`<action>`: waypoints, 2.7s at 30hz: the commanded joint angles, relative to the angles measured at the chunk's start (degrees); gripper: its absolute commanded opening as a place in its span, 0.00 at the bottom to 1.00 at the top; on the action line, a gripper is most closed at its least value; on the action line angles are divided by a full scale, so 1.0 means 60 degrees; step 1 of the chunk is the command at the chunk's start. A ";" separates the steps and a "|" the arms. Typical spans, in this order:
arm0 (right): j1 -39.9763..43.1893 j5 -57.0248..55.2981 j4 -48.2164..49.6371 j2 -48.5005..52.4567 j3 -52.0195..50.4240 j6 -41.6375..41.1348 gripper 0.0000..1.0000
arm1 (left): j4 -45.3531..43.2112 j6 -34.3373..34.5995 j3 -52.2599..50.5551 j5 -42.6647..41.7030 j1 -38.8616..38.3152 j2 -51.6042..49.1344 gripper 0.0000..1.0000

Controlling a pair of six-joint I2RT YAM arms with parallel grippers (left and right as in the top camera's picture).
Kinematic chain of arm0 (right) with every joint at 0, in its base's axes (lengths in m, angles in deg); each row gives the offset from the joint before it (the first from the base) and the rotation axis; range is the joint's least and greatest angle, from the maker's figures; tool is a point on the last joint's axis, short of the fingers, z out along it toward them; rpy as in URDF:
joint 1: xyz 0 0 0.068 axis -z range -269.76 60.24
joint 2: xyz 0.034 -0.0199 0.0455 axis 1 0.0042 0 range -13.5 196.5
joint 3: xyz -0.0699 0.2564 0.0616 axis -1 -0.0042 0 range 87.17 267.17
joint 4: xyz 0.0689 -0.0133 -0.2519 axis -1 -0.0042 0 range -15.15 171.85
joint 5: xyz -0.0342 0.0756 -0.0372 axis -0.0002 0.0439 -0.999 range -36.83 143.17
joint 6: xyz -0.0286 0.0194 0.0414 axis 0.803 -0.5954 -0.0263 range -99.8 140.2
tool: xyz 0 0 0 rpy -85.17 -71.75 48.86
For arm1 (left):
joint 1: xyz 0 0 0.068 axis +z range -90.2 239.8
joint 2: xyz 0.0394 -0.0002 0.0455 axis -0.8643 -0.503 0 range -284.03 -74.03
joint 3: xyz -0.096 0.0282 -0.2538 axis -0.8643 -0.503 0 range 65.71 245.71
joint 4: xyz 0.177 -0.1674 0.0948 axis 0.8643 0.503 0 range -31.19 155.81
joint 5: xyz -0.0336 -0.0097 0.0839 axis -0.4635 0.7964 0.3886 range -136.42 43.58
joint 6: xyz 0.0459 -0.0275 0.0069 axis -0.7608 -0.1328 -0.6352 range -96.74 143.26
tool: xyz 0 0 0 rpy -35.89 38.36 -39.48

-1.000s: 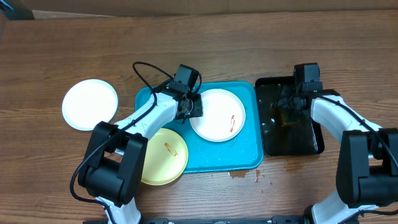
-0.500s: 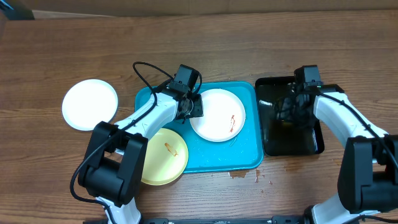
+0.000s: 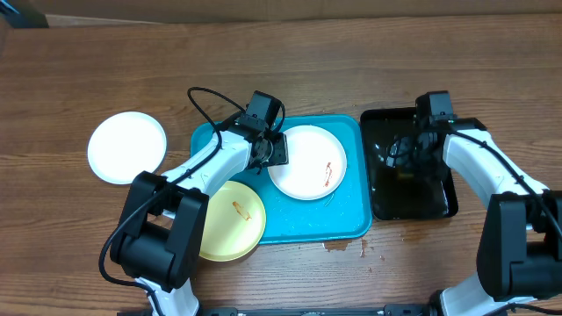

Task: Clean dirty plates on tray and stack at the side
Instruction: 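Reach the right gripper into the black tray and grasp the sponge, then lift the sponge from the water and carry it toward the white plate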

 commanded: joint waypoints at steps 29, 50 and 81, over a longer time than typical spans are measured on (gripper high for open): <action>0.0007 -0.0029 0.1625 -0.0219 -0.0790 0.0022 0.63 | 0.1235 -0.0073 -0.0055 -0.0590 -0.0124 -0.0102 0.07; 0.0007 0.0004 0.1636 -0.0219 -0.0790 0.0025 0.04 | -0.0018 -0.0076 -0.0047 -0.0208 -0.0062 -0.0102 0.18; -0.0004 -0.0029 -0.0441 -0.1056 0.1300 0.0685 0.04 | -0.0015 -0.0073 -0.0051 0.0284 -0.0080 -0.0102 0.17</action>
